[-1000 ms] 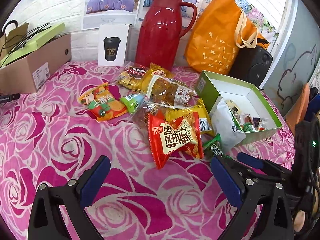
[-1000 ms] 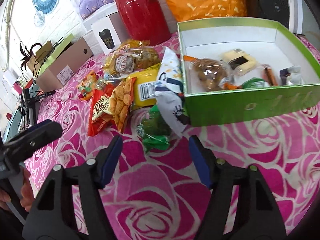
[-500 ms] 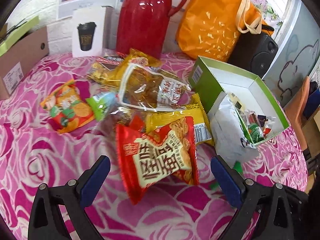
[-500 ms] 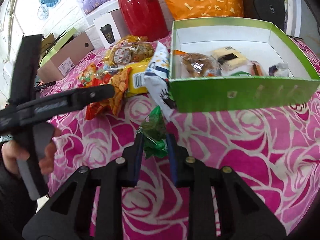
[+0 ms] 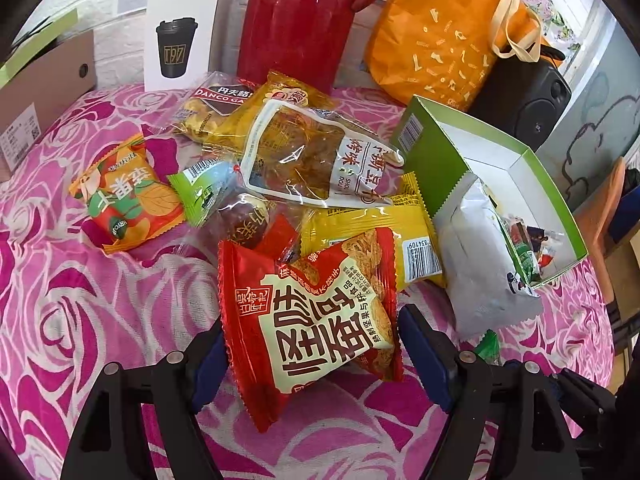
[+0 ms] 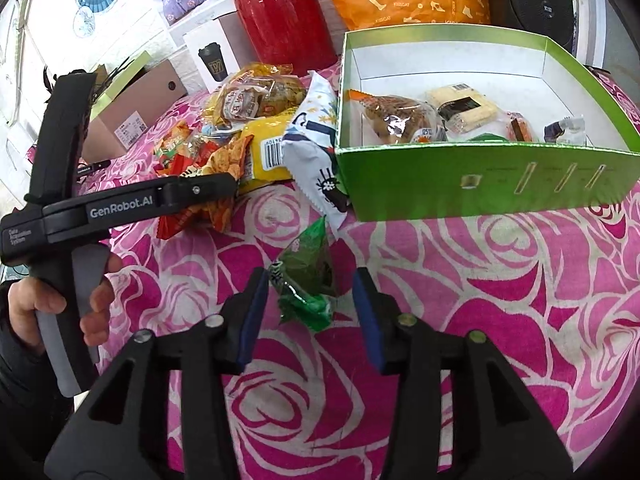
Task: Organize snacks
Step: 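Grasp the red cracker bag with the left tool while the right tool grasps a green wrapped snack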
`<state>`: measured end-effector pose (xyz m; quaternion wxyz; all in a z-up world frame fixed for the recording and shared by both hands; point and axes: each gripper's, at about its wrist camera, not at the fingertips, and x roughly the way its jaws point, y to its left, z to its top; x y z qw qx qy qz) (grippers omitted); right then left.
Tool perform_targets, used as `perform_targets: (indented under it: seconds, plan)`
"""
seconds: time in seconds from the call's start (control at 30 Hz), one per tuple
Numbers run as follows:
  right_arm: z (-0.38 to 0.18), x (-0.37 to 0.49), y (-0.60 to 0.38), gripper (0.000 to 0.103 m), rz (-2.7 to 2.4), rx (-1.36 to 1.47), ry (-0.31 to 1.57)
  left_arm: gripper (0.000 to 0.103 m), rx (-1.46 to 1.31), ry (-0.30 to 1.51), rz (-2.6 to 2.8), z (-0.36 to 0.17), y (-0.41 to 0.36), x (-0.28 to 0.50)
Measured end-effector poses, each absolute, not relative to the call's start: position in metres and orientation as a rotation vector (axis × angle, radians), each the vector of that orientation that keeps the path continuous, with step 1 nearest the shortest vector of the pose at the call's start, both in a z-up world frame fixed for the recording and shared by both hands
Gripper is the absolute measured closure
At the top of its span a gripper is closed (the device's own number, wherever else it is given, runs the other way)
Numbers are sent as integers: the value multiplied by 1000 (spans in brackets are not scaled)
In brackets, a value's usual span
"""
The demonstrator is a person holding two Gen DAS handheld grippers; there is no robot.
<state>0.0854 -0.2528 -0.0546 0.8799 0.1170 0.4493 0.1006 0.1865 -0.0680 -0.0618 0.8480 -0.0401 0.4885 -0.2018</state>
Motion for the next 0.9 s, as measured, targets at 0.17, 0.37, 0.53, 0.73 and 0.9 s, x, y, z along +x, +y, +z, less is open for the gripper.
perform_targets:
  seconds: [0.17,0.37,0.53,0.73,0.9]
  plan:
    - [-56,90,-249,54,213,236,935,33,-89,1019,-430,-57,-68,184]
    - [-47,83,-236,84,239,166,913,38,-82,1013,-438,-53,-67,176]
    - [-22,70,-241,91,261,180,849,38,-85,971,-472,-33,-63,156]
    - [-3,61,-251,91,243,179,794,38,-119,921,-504,-3,-60,147]
    - [11,54,-270,91,201,202,749,38,-107,875,-533,19,-69,143]
